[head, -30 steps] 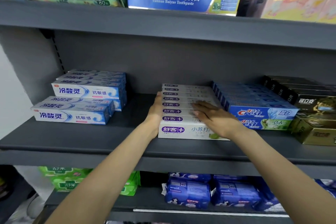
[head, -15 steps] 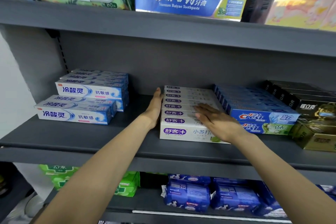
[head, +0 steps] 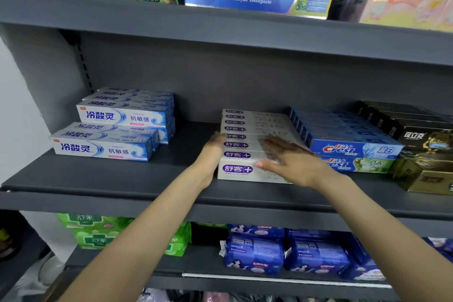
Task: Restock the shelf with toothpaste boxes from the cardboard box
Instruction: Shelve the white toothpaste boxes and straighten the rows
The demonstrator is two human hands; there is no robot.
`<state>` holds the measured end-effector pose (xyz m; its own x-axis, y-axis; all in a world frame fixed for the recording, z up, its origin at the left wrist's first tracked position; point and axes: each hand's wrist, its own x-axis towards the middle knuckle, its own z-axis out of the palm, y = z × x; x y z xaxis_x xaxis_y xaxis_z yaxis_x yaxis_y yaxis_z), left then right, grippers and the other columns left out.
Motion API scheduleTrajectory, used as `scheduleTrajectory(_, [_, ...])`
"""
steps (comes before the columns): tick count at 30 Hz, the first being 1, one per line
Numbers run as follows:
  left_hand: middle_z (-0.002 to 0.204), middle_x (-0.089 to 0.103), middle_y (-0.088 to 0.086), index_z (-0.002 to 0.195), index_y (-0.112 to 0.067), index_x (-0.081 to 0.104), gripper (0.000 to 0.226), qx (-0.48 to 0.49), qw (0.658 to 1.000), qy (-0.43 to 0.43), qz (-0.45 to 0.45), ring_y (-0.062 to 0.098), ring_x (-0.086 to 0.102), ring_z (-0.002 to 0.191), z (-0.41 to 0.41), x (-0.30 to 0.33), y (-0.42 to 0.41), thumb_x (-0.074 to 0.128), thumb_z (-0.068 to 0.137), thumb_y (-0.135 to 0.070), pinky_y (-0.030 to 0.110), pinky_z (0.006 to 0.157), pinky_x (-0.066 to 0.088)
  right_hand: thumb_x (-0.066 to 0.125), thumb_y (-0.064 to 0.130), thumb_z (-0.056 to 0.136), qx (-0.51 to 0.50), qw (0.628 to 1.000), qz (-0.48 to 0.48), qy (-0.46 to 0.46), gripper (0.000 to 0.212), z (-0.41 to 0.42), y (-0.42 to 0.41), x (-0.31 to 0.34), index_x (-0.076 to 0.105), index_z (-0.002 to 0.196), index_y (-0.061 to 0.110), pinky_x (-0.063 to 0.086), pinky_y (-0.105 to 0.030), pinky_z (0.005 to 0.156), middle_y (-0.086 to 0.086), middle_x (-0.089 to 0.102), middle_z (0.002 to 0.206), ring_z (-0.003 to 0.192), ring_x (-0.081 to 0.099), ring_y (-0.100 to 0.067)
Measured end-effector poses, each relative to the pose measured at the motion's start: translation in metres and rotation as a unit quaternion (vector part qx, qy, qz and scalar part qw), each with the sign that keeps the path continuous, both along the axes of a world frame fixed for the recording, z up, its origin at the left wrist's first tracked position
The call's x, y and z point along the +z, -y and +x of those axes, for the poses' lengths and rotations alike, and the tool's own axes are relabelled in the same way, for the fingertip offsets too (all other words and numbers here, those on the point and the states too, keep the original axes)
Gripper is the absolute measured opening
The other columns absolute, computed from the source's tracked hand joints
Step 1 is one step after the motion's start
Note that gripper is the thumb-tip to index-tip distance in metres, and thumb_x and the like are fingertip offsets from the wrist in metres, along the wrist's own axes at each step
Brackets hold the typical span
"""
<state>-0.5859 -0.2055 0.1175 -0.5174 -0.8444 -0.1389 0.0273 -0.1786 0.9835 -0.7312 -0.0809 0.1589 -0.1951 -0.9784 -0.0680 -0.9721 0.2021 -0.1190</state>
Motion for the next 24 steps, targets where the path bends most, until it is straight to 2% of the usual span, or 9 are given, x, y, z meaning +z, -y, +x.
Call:
scheduleTrajectory(2, [0.102, 0.067, 0.005, 0.119, -0.024, 0.049, 0.024, -0.003, 1.0, -0.017, -0.007, 0.017, 0.065, 0.082, -0.001, 0.0, -0.003, 0.04, 0.099, -0.016, 0.026, 0.066, 0.053, 0.025, 0.069, 0.088, 0.001, 1.0, 0.008, -0.013, 0.075, 0.002, 0.0, -0.004, 0.002, 0.151, 0.035, 0.005, -0.029, 0.117, 0.012, -0.005, 0.159, 0.146, 0.001, -0.009])
scheduleTrajectory(4, [0.096, 0.064, -0.001, 0.106, -0.036, 0.046, 0.029, 0.006, 0.999, -0.016, -0.029, 0.015, 0.064, 0.081, -0.002, 0.003, -0.01, 0.041, 0.098, -0.009, 0.027, 0.067, 0.053, 0.024, 0.067, 0.09, 0.005, 1.0, 0.002, -0.027, 0.074, 0.002, -0.001, -0.006, 0.001, 0.151, 0.032, 0.005, -0.028, 0.117, 0.01, -0.005, 0.159, 0.146, 0.0, -0.01])
scheduleTrajectory(5, [0.097, 0.064, 0.0, 0.104, -0.036, 0.046, 0.03, 0.011, 0.999, -0.011, -0.036, 0.016, 0.063, 0.083, -0.002, 0.004, -0.015, 0.041, 0.097, -0.007, 0.029, 0.071, 0.054, 0.024, 0.066, 0.09, 0.008, 0.999, -0.002, -0.033, 0.074, 0.002, -0.002, -0.006, 0.001, 0.151, 0.031, 0.005, -0.028, 0.117, 0.009, -0.004, 0.159, 0.146, 0.001, -0.01])
scheduleTrajectory(8, [0.123, 0.058, 0.006, 0.13, -0.02, 0.047, 0.036, 0.06, 0.987, 0.084, -0.125, 0.025, 0.059, 0.107, 0.001, 0.007, -0.021, 0.047, 0.094, -0.011, 0.031, 0.094, 0.047, 0.024, 0.067, 0.09, 0.013, 0.999, -0.006, -0.038, 0.075, 0.0, -0.001, -0.008, 0.003, 0.151, 0.03, 0.008, -0.031, 0.117, 0.008, -0.002, 0.16, 0.146, 0.004, -0.012])
scheduleTrajectory(10, [0.132, 0.048, 0.01, 0.137, -0.014, 0.042, 0.045, 0.109, 0.941, 0.174, -0.271, 0.026, 0.049, 0.12, 0.008, 0.009, -0.029, 0.05, 0.093, -0.013, 0.024, 0.098, 0.035, 0.028, 0.068, 0.089, 0.009, 1.0, -0.01, -0.02, 0.076, -0.002, 0.001, -0.009, 0.006, 0.151, 0.031, 0.011, -0.034, 0.117, 0.008, 0.003, 0.159, 0.146, 0.008, -0.015])
scheduleTrajectory(14, [0.14, 0.039, 0.0, 0.132, -0.024, 0.05, 0.038, 0.082, 0.797, 0.344, -0.49, 0.023, 0.049, 0.119, 0.017, 0.013, -0.052, 0.047, 0.094, -0.027, 0.036, 0.091, 0.046, 0.041, 0.062, 0.089, 0.033, 0.998, -0.049, -0.003, 0.066, -0.002, 0.001, -0.002, 0.028, 0.145, 0.03, 0.029, -0.034, 0.111, 0.004, 0.028, 0.153, 0.136, 0.033, -0.02])
scheduleTrajectory(16, [0.141, 0.04, -0.005, 0.127, -0.024, 0.055, 0.034, 0.065, 0.766, 0.395, -0.502, 0.019, 0.044, 0.123, 0.022, 0.014, -0.058, 0.044, 0.096, -0.032, 0.036, 0.09, 0.046, 0.044, 0.049, 0.094, 0.057, 0.996, -0.068, 0.0, 0.053, 0.006, -0.003, 0.001, 0.036, 0.142, 0.03, 0.034, -0.033, 0.107, 0.003, 0.035, 0.149, 0.131, 0.04, -0.021])
scheduleTrajectory(19, [0.136, 0.045, -0.003, 0.124, -0.02, 0.058, 0.033, 0.087, 0.756, 0.404, -0.508, 0.018, 0.044, 0.121, 0.033, 0.019, -0.064, 0.043, 0.096, -0.031, 0.032, 0.095, 0.041, 0.044, 0.035, 0.097, 0.083, 0.99, -0.117, 0.016, 0.044, 0.021, -0.01, 0.001, 0.04, 0.14, 0.025, 0.037, -0.035, 0.106, -0.001, 0.04, 0.145, 0.13, 0.042, -0.022])
scheduleTrajectory(24, [0.12, 0.056, 0.007, 0.116, -0.013, 0.061, 0.027, 0.156, 0.756, 0.391, -0.501, 0.026, 0.051, 0.113, 0.072, 0.027, -0.057, 0.048, 0.094, -0.024, 0.038, 0.095, 0.042, 0.043, 0.03, 0.097, 0.095, 0.977, -0.185, 0.046, 0.043, 0.048, -0.007, 0.003, 0.042, 0.138, 0.02, 0.041, -0.036, 0.101, -0.003, 0.045, 0.139, 0.126, 0.044, -0.022])
